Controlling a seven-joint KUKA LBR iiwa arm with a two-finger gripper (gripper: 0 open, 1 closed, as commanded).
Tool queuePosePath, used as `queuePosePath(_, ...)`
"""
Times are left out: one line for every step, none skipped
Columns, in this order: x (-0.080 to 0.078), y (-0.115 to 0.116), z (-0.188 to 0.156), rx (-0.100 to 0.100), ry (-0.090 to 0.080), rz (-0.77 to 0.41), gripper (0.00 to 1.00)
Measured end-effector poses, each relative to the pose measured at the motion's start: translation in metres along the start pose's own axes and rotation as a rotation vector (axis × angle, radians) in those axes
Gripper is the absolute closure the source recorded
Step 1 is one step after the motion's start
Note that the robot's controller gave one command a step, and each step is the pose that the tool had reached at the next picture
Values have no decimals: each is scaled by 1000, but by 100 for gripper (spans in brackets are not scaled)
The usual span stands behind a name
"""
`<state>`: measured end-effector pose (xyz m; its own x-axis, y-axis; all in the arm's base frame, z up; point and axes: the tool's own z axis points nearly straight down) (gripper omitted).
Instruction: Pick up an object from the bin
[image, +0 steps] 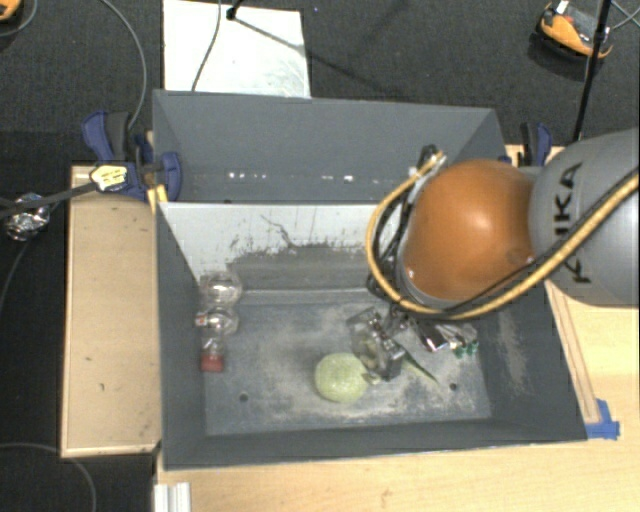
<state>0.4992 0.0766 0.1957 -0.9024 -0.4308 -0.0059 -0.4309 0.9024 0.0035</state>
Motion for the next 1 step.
queuePosePath(-8,7,-47,-2,4,-42,100)
